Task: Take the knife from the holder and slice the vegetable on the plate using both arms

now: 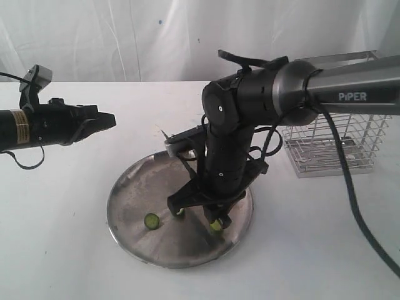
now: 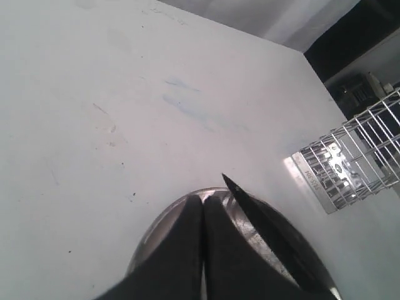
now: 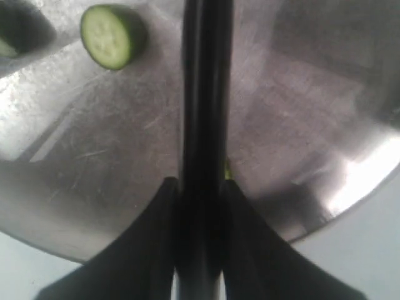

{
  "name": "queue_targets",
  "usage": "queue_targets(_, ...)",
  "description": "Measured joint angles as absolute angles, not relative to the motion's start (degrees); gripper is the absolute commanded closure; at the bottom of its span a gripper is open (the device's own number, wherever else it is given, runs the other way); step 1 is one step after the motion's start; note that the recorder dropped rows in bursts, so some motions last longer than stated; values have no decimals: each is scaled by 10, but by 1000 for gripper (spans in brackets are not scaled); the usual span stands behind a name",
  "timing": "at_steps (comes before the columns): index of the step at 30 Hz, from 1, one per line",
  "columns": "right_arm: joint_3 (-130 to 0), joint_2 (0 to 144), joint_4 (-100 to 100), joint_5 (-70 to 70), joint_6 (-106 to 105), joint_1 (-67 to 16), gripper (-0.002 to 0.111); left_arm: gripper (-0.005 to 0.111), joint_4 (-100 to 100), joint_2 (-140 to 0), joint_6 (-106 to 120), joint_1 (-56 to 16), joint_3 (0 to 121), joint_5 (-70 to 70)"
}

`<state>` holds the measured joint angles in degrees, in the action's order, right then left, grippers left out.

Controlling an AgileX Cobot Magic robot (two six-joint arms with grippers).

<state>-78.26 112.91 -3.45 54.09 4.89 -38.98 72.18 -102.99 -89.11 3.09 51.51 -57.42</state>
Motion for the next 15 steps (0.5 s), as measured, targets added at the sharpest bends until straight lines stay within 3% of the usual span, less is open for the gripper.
queue_targets(4,-783,1135,-35,539,49,-385,73,107,722,-1037,-887,31,515,-573)
queue_targets(7,-786,1128,-29,554,50,-383,68,107,723,-1035,-887,32,515,-573)
queue_targets(12,-800,1081,0,576,51,-383,72,107,746,-982,-931,61,506,-558)
queue_targets(15,-804,1035,66,576,79,-383,92,107,750,-907,-987,90,474,-501)
